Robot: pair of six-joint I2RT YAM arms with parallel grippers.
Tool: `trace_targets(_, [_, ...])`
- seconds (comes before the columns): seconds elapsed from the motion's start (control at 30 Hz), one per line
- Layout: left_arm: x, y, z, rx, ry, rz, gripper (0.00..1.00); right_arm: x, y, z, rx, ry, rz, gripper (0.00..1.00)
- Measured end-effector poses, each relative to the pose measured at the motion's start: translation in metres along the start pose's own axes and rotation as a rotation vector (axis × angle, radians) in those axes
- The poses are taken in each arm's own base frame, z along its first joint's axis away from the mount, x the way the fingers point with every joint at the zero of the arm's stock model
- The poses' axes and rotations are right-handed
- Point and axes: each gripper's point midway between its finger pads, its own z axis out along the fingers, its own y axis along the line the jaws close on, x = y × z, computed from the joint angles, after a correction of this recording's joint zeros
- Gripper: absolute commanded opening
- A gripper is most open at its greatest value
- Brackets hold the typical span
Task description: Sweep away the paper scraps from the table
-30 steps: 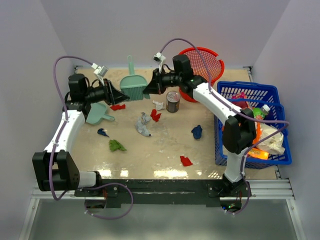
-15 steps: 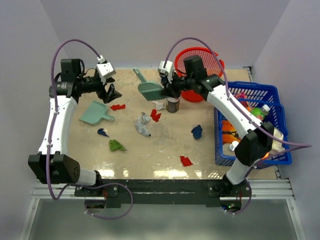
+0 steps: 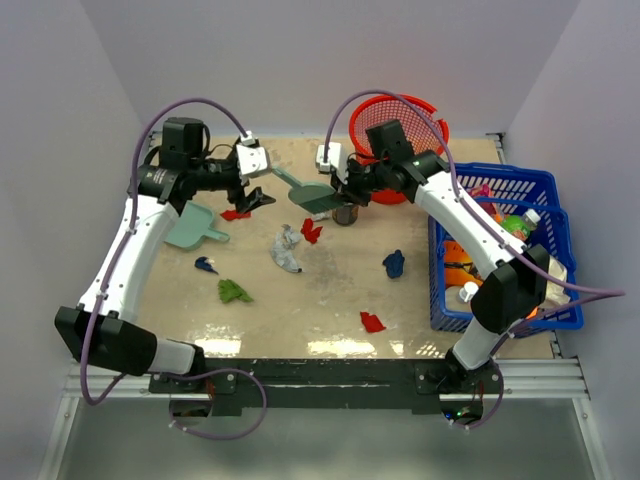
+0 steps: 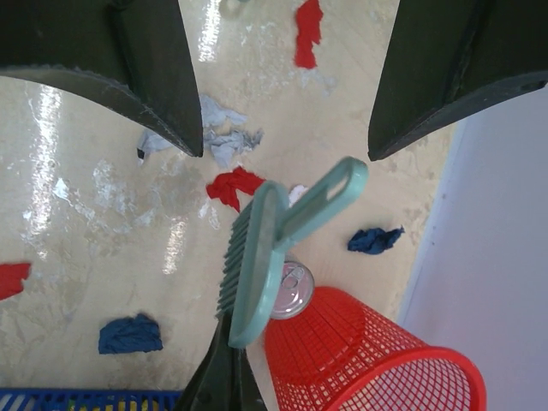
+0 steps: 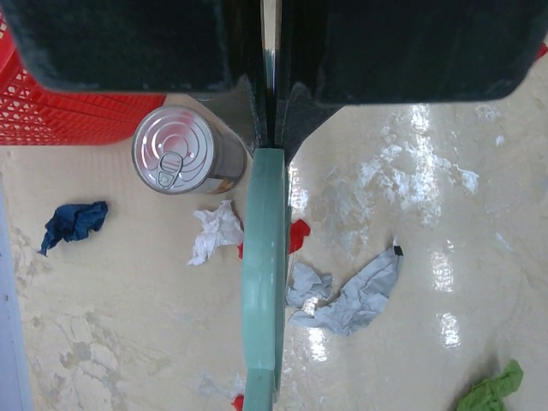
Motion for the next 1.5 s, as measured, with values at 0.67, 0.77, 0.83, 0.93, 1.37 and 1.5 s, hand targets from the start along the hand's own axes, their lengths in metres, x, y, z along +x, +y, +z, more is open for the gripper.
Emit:
trace_targets(0.67, [-0.010, -0.007, 0.033, 0.103, -0.015, -0.049, 0.37, -0.001, 0.011, -0.012, -0.010, 0.002, -0.040, 0.00])
trace_targets(0.77, [-0.009, -0.010, 0.036, 0.120, -0.022, -0.085, 0.30, -0.001, 0.011, -0.011, -0.010, 0.002, -0.038, 0.00])
trace_targets(0.83, [-0.010, -0.011, 0.037, 0.125, -0.026, -0.100, 0.28, -0.001, 0.012, -0.011, -0.012, 0.002, -0.038, 0.00])
trace_targets(0.93, [-0.012, -0.013, 0.037, 0.135, -0.034, -0.115, 0.24, -0.002, 0.012, -0.011, -0.011, 0.000, -0.036, 0.00])
trace_targets(1.37, [-0.009, -0.024, 0.044, 0.196, -0.049, -0.184, 0.10, -0.005, 0.011, -0.010, -0.002, -0.012, -0.007, 0.00])
trace_targets(1.5, [-0.010, -0.026, 0.044, 0.202, -0.050, -0.198, 0.02, -0.005, 0.011, -0.009, -0.002, -0.012, 0.004, 0.00])
